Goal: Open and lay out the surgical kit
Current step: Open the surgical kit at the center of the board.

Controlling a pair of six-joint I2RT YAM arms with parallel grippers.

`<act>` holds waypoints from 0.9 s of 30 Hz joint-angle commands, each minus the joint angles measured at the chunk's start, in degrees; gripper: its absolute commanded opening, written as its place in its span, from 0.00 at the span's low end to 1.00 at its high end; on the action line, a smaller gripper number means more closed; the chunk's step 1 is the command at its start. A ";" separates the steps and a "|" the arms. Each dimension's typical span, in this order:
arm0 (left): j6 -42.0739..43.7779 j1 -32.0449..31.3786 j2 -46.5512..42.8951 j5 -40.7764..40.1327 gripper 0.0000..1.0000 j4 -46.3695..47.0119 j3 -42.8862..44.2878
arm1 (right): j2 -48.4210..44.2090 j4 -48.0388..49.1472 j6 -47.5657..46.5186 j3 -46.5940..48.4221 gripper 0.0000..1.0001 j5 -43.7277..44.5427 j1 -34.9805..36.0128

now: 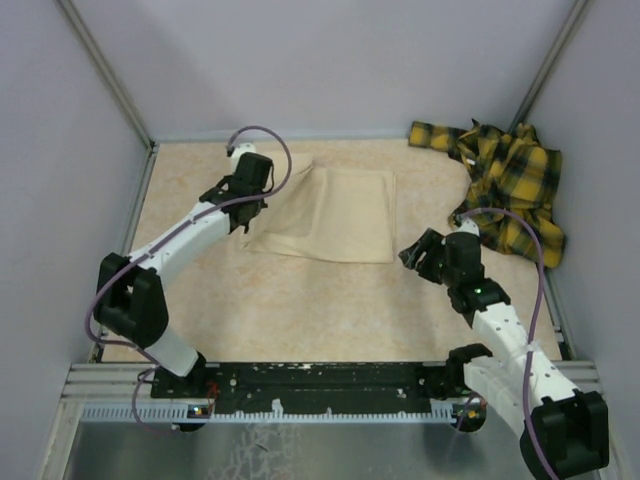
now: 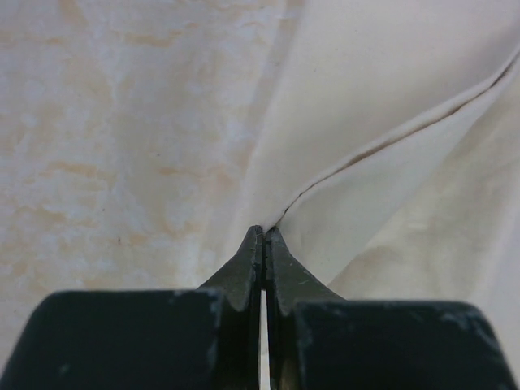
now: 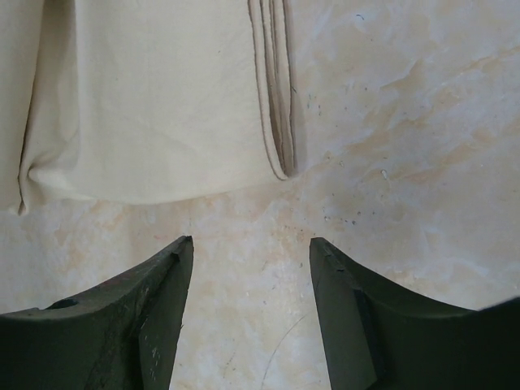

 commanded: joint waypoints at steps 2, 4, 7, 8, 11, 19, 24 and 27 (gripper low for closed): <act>0.53 6.98 -3.91 4.35 0.00 4.98 -8.39 | 0.87 2.79 -0.70 0.18 0.59 -1.56 -0.56; 0.56 10.34 -5.29 5.82 0.00 6.89 -11.91 | 1.15 2.69 -0.97 0.28 0.59 -1.94 -0.52; 0.36 15.33 -6.53 7.47 0.00 8.92 -15.81 | 1.28 1.74 -2.03 0.34 0.59 -1.93 -0.52; 0.38 16.67 -6.81 7.82 0.00 9.53 -16.80 | 1.28 1.45 -2.27 0.26 0.59 -1.94 -0.56; -0.96 19.32 -6.67 7.19 0.00 9.89 -17.90 | 1.44 1.24 -2.71 -0.17 0.59 -2.12 -0.50; -4.14 29.46 -0.97 10.99 0.02 8.40 -14.51 | 2.60 -0.57 -4.34 1.08 0.59 -3.30 -0.50; -5.31 30.26 1.76 14.44 0.59 4.29 -10.66 | 5.50 -1.05 -5.82 4.38 0.59 -4.77 -0.50; -4.74 29.63 -1.29 18.26 0.75 4.76 -11.14 | 9.03 -0.17 -6.72 8.42 0.59 -5.94 -0.52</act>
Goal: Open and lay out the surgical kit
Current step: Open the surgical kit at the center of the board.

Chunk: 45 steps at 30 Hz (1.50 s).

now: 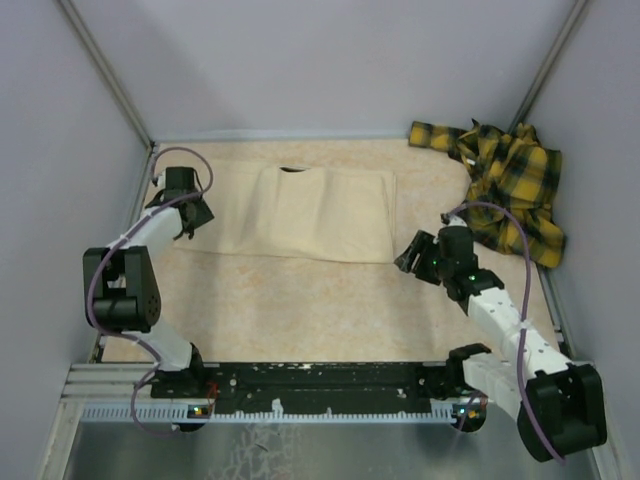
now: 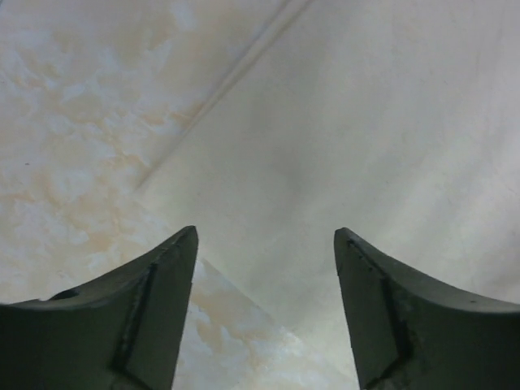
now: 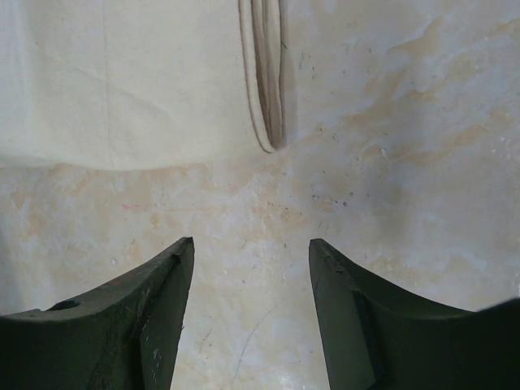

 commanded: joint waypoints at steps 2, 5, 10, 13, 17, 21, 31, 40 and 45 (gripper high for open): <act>2.00 -2.90 -4.73 7.91 0.81 -0.54 2.34 | 6.23 3.63 -2.58 10.28 0.59 -3.72 -0.58; 3.31 -5.40 -5.67 12.68 0.92 0.44 3.91 | 12.23 7.25 -2.32 15.84 0.59 -6.79 -0.54; 5.75 -7.15 -1.86 26.58 0.99 10.38 4.93 | 24.64 14.71 0.17 26.00 0.59 -12.17 -0.52; 6.13 -7.57 4.00 29.45 0.99 11.22 9.99 | 32.39 22.21 3.22 30.28 0.58 -16.82 -0.51; 6.77 -7.56 11.87 31.36 0.99 13.44 16.49 | 45.47 29.75 6.07 36.59 0.56 -20.30 -0.40; 7.12 -7.69 18.33 33.69 0.99 15.73 21.73 | 56.22 32.76 6.72 44.97 0.56 -20.91 0.32; 10.51 -7.87 28.18 35.22 0.99 17.98 31.23 | 77.31 27.46 5.82 68.21 0.56 -18.17 3.19; 10.79 -7.87 31.16 36.77 0.99 19.14 33.30 | 87.32 24.87 5.60 80.54 0.59 -18.78 5.13; 11.10 -7.87 32.06 38.29 0.88 20.41 33.37 | 89.72 25.42 5.91 82.67 0.60 -19.33 5.79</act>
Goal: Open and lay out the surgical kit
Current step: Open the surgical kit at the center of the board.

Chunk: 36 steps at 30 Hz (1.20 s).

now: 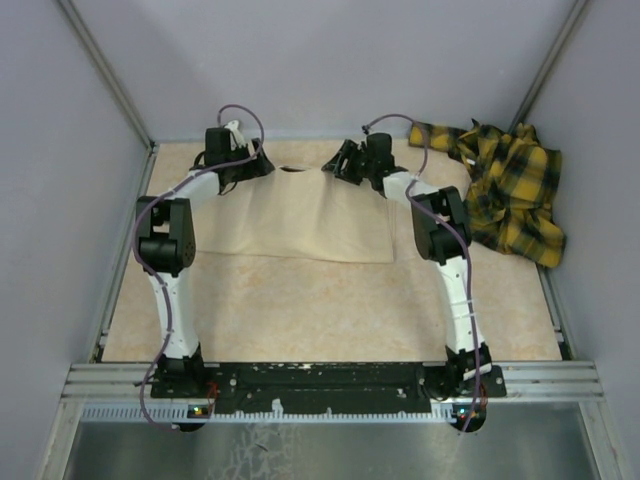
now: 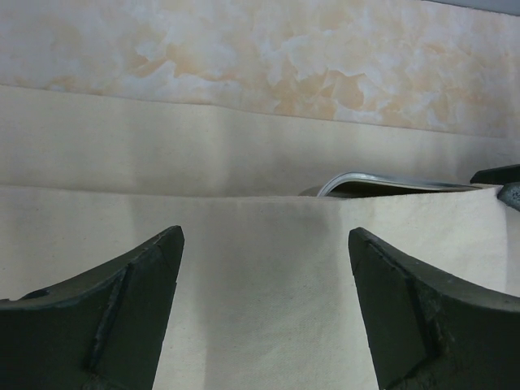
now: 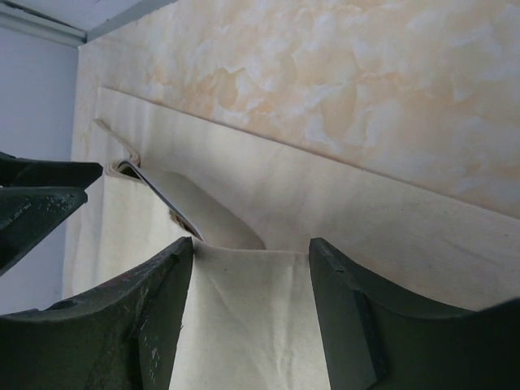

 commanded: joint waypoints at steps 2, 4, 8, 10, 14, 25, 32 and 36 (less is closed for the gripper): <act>1.19 -0.25 1.43 2.43 0.82 2.95 1.13 | 1.83 2.05 0.10 4.05 0.59 -1.19 1.04; 1.16 -0.30 1.12 2.61 0.74 3.69 0.43 | 1.88 2.64 0.28 3.75 0.55 -1.53 1.17; 0.72 -0.25 1.12 3.47 0.54 4.42 0.08 | 1.52 4.62 1.20 2.15 0.38 -2.10 1.27; 0.38 -0.28 1.03 3.72 0.42 4.69 -0.09 | 1.33 5.32 1.43 1.58 0.33 -2.30 1.27; 0.05 -0.25 0.45 4.09 0.33 5.08 -0.24 | 0.77 5.77 1.53 1.24 0.20 -2.84 1.27; -0.07 -0.01 -4.74 3.06 0.25 6.02 -3.06 | -3.41 6.17 0.92 -0.98 0.00 -3.60 1.27; -0.72 0.80 -9.37 1.34 0.25 6.49 -5.82 | -6.78 6.92 0.84 -2.64 0.00 -4.52 1.36; -1.35 0.89 -11.86 0.67 0.25 5.73 -6.72 | -8.86 6.89 0.53 -3.60 0.00 -5.75 1.61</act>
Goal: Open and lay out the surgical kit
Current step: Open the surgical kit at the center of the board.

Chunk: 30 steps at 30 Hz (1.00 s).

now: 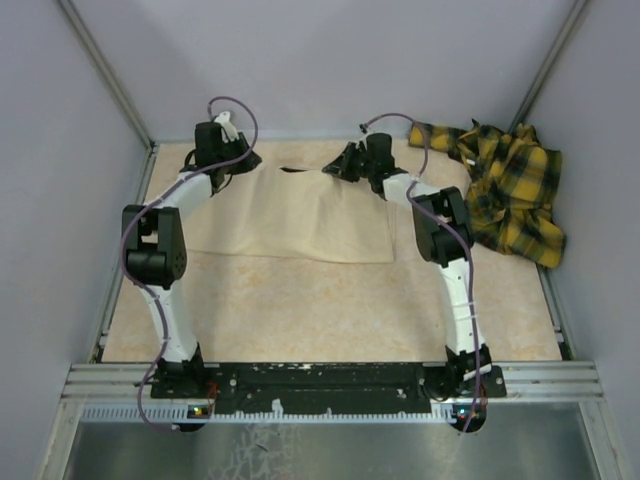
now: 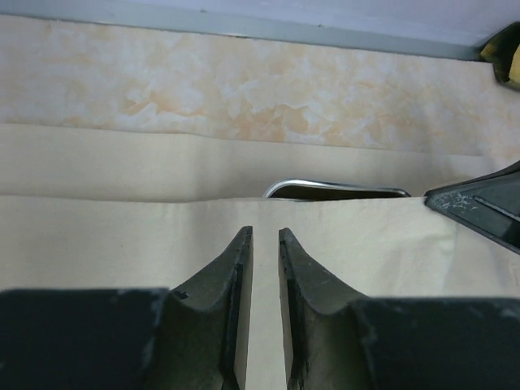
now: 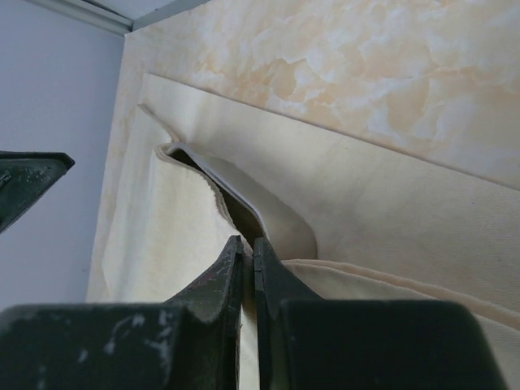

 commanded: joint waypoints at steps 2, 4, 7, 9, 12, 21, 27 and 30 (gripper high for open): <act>-1.22 0.54 -5.71 -1.32 0.25 0.73 -1.73 | -8.50 1.45 -1.36 -1.66 0.00 -3.24 1.26; -1.97 0.53 -8.10 -1.25 0.25 0.04 -3.01 | -10.54 1.48 -1.87 -3.46 0.00 -3.99 1.70; -3.81 0.45 -12.08 -0.88 0.25 -0.98 -5.52 | -14.26 1.41 -2.88 -7.51 0.00 -4.71 2.83; -5.45 0.46 -15.31 0.09 0.25 -1.83 -7.53 | -17.33 1.38 -3.75 -10.75 0.00 -4.80 3.97; -7.46 0.23 -20.69 1.76 0.25 -3.86 -10.14 | -22.25 0.60 -5.32 -16.31 0.00 -5.01 6.63; -10.19 -0.72 -39.92 2.51 0.27 -9.75 -18.81 | -39.33 -2.65 -9.56 -35.72 0.00 1.21 18.04; -10.17 -0.95 -49.77 2.24 0.27 -14.31 -23.51 | -51.28 -4.51 -9.76 -50.01 0.00 8.68 26.78; -9.63 -0.95 -53.60 1.94 0.27 -16.40 -25.09 | -55.87 -3.44 -8.26 -56.44 0.00 11.26 30.44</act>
